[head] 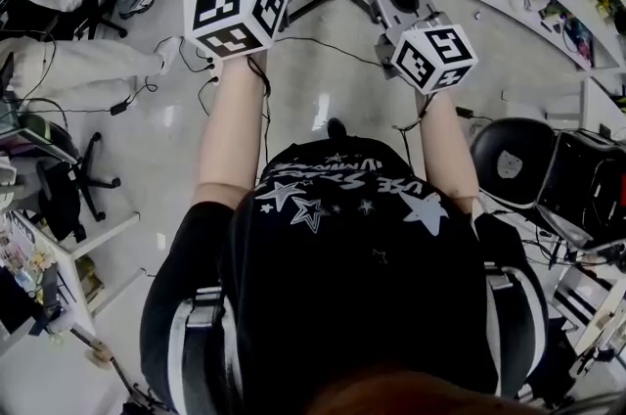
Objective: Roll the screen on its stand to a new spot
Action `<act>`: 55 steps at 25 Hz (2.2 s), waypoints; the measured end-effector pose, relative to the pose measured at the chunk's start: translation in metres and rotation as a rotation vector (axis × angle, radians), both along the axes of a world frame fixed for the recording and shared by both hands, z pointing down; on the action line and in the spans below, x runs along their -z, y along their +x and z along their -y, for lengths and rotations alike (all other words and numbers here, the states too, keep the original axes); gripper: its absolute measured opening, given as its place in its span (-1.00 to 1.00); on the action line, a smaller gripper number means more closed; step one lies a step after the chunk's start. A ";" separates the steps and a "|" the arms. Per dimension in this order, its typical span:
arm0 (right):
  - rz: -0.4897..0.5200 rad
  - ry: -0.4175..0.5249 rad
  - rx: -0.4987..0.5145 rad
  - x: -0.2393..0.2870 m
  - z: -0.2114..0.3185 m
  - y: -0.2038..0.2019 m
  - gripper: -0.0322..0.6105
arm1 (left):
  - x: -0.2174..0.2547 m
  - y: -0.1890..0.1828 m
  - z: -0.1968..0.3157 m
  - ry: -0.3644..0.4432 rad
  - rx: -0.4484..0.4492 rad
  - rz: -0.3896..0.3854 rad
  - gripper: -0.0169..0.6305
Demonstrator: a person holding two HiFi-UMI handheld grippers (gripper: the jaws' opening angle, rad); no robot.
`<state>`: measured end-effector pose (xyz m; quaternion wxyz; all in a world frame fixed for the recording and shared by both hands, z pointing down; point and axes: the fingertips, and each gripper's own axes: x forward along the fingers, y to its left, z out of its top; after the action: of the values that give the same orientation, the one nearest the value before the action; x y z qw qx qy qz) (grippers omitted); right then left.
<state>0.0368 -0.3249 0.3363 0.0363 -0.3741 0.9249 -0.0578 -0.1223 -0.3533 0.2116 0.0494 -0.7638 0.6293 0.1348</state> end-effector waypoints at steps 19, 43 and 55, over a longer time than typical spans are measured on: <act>0.008 -0.035 -0.047 -0.010 -0.071 0.007 -0.88 | 0.000 0.016 -0.053 0.003 -0.046 -0.016 -0.33; 0.025 -0.012 -0.087 0.004 -0.127 0.001 -0.88 | -0.021 0.013 -0.110 -0.010 -0.170 -0.006 -0.31; -0.009 -0.101 -0.130 -0.042 -0.221 -0.007 -0.88 | -0.093 0.016 -0.215 -0.090 -0.276 -0.110 -0.30</act>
<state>0.0293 -0.1038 0.3778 0.0170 -0.4350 0.8947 -0.1005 -0.1065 -0.1382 0.3042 -0.0385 -0.8360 0.5254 0.1535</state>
